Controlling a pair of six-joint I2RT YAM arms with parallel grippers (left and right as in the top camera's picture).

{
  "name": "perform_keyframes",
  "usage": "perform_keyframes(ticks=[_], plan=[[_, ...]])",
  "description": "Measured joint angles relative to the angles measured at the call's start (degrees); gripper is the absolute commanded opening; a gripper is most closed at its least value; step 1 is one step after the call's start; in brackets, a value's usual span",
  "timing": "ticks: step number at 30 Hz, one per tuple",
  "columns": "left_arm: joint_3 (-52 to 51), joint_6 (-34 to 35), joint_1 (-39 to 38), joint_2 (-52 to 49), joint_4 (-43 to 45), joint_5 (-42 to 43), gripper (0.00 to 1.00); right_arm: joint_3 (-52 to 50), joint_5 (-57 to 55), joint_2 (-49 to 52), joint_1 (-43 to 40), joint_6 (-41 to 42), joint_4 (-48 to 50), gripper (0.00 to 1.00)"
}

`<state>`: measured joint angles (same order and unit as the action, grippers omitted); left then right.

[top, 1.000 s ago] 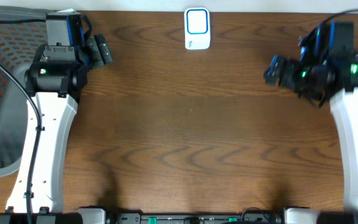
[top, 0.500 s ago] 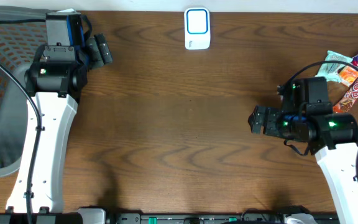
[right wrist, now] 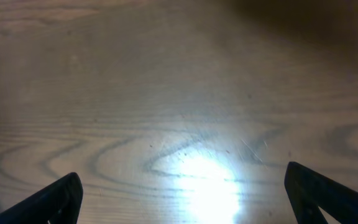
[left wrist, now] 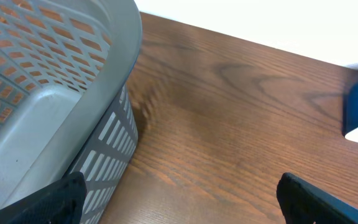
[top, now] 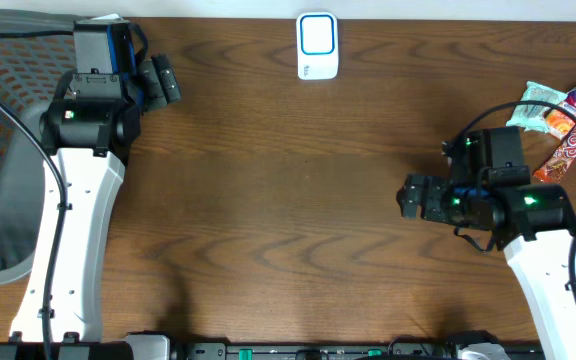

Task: Scan the item barcode

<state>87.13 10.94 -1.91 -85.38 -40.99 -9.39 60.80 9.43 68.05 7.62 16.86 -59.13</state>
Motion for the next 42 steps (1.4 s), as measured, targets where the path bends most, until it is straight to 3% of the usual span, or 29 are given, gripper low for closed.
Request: perform_keyframes(ticks=[7, 11, 16, 23, 34, 42], plan=[[0.0, 0.0, 0.0, 0.0, 0.0, 0.0, 0.98, -10.45, 0.07, -1.99, 2.1, -5.81, 17.57, 0.99], [0.0, 0.0, 0.0, 0.0, 0.04, -0.02, 0.98, -21.03, 0.04, -5.77, 2.14, -7.96, 36.48, 0.99], [0.0, 0.0, 0.0, 0.0, -0.04, -0.02, 0.98, -35.71, 0.24, -14.95, 1.92, -9.33, 57.83, 0.99], [0.0, 0.0, 0.0, 0.0, -0.02, -0.02, 0.98, -52.96, 0.59, -32.63, 1.51, -11.78, 72.24, 0.99], [0.0, 0.0, 0.0, 0.0, 0.0, 0.0, 0.98, -60.39, 1.27, -47.04, -1.68, -14.27, 74.14, 0.99], [0.0, 0.0, 0.0, 0.0, -0.02, 0.0, 0.98, -60.39, 1.18, -55.56, -5.29, -14.8, 62.99, 0.99]])
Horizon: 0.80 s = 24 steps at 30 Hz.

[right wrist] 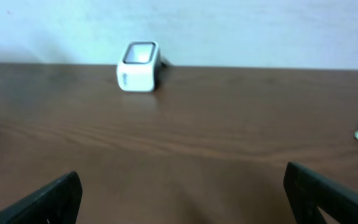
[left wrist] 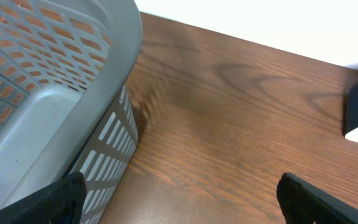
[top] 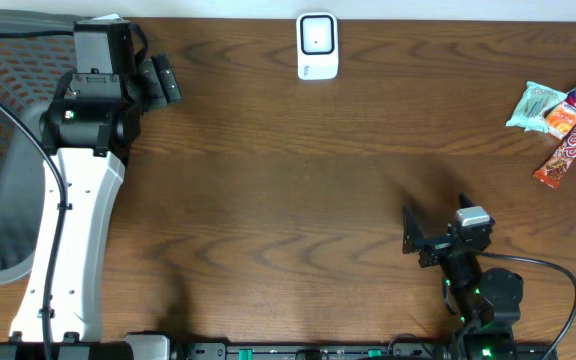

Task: Scan the item barcode

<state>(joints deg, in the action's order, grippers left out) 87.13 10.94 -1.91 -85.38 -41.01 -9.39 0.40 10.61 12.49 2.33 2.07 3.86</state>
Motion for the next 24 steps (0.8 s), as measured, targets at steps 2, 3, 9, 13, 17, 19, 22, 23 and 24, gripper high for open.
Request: perform_keyframes(ticks=[2, 3, 9, 13, 17, 19, 22, 23, 24], plan=[[0.0, 0.0, 0.0, 0.0, -0.02, 0.0, 0.98, -0.02, -0.33, -2.25, -0.83, -0.2, -2.99, 0.99], [0.0, 0.0, 0.0, 0.0, 0.02, 0.0, 0.98, 0.0, -0.59, -3.41, -1.03, -0.24, -4.63, 0.99], [0.0, 0.0, 0.0, 0.0, 0.0, 0.0, 0.98, -0.02, -1.44, -10.73, -1.36, -1.51, -7.21, 0.99], [0.0, 0.0, 0.0, 0.0, 0.02, 0.0, 0.98, -0.02, -1.51, -11.65, -1.36, -2.78, -7.23, 0.99], [0.0, 0.0, 0.0, 0.0, 0.02, 0.0, 0.98, -0.02, -1.73, -11.65, -1.36, -4.63, -7.28, 0.99], [0.0, 0.0, 0.0, 0.0, 0.02, 0.0, 0.98, -0.02, -1.79, -11.65, -1.36, -5.57, -7.28, 0.99], [0.0, 0.0, 0.0, 0.0, 0.02, 0.0, 0.98, -0.02, -1.9, -11.65, -1.36, -6.32, -7.28, 0.99], [0.0, 0.0, 0.0, 0.0, 0.02, 0.0, 0.98, -0.02, -1.9, -11.65, -1.36, -6.49, -7.28, 0.99], [0.0, 0.0, 0.0, 0.0, 0.02, 0.0, 0.98, -0.02, -1.9, -11.65, -1.36, -6.51, -7.28, 0.99]])
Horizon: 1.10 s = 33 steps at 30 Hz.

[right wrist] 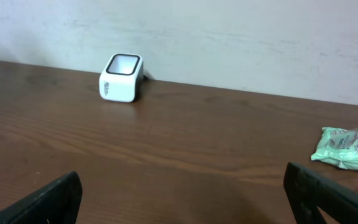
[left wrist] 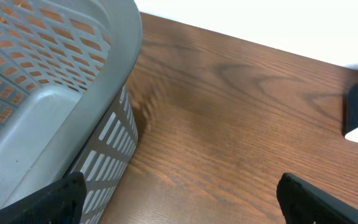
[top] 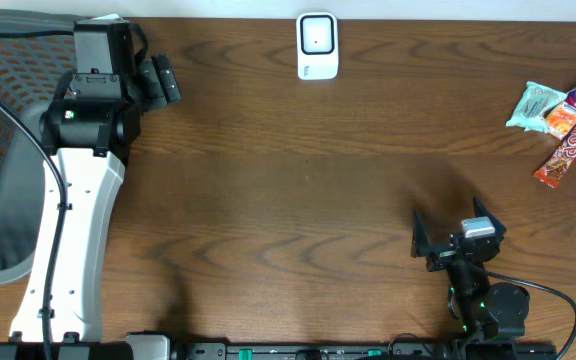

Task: Scan the item barcode

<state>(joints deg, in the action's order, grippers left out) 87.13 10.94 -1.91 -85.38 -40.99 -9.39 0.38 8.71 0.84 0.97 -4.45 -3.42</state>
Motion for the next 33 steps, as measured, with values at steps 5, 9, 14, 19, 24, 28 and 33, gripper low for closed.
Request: perform_keyframes(ticks=[5, 9, 14, 19, 24, 28, 33], plan=[[0.0, 0.0, 0.0, 0.0, 0.0, 0.0, 0.98, 0.0, -0.04, 0.0, 0.0, 0.02, 0.0, 0.99], [0.0, 0.0, 0.0, 0.0, 0.0, 0.0, 0.98, 0.0, -0.98, 0.0, 0.0, 1.73, -0.15, 0.99], [0.0, 0.0, 0.0, 0.0, 0.0, 0.0, 0.98, 0.0, -2.4, 0.0, 0.0, 3.32, -0.33, 0.99], [0.0, 0.0, 0.0, 0.0, 0.0, 0.0, 0.98, 0.0, -5.11, 0.0, 0.0, 3.82, -0.61, 0.99], [0.0, 0.0, 0.0, 0.0, 0.0, 0.0, 0.98, 0.0, -6.38, 0.0, 0.0, 4.59, -0.68, 0.99], [0.0, 0.0, 0.0, 0.0, 0.0, 0.0, 0.98, 0.0, -6.88, 0.0, 0.0, 6.47, -0.7, 0.99], [0.0, 0.0, 0.0, 0.0, 0.0, 0.0, 0.98, 0.0, -7.04, 0.0, 0.0, 7.15, -0.72, 0.99]])
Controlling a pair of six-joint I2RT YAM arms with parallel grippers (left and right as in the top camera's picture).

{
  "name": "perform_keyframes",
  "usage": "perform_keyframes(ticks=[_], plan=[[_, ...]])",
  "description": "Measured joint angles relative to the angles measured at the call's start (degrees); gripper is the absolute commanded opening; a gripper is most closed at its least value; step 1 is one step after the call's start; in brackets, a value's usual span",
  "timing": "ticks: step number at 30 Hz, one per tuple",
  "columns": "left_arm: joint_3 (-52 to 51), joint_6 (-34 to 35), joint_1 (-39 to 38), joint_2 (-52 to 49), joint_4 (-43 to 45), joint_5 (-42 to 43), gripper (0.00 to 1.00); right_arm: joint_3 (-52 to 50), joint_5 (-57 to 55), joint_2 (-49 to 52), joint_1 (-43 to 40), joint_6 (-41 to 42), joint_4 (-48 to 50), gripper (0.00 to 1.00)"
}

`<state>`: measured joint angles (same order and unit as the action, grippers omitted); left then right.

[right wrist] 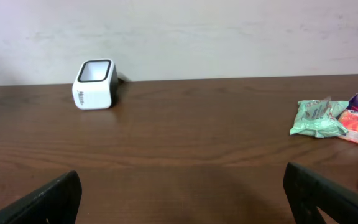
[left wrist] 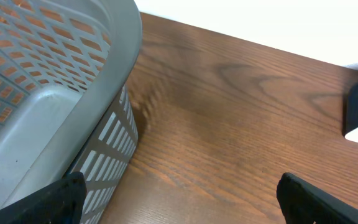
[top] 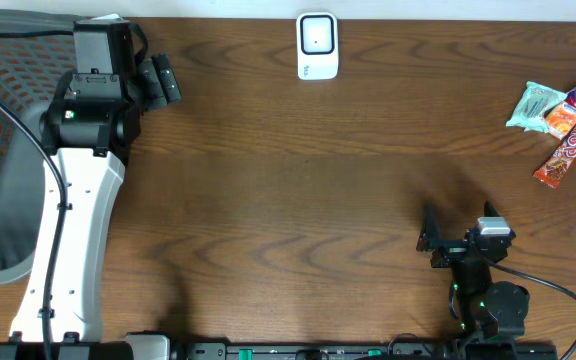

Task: Scan the item barcode

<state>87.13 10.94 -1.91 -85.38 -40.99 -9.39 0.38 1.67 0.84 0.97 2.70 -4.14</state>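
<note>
The white barcode scanner [top: 317,45] stands at the table's far edge, its window facing up; it also shows in the right wrist view [right wrist: 95,83] and at the edge of the left wrist view. Snack packets [top: 558,120] lie at the far right: a green one [right wrist: 319,118], an orange one and a red bar [top: 565,152]. My right gripper [top: 456,232] sits low at the table's front edge, open and holding nothing [right wrist: 185,199], facing across the table. My left gripper [top: 163,80] is open and holding nothing [left wrist: 179,199] at the far left.
A grey mesh basket stands at the left, its wall right beside the left fingers [left wrist: 42,93]. A pale wall rises behind the table's far edge.
My right gripper has turned a little to the right: the scanner sits further left in its view and more of the snack packets show. The left arm has not moved.
First my right arm reached over the table near the snacks, its gripper open and facing down at bare wood, the scanner window lit blue. Then the arm was folded back at the front edge, facing the unlit scanner. It has since turned rightward toward the snacks.
</note>
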Motion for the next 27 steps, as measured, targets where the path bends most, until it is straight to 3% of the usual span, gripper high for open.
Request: perform_keyframes(ticks=[27], plan=[[0.0, 0.0, 0.0, 0.0, 0.0, 0.0, 0.98, 0.0, 0.09, 0.0, 0.0, -1.7, 0.07, 0.99]])
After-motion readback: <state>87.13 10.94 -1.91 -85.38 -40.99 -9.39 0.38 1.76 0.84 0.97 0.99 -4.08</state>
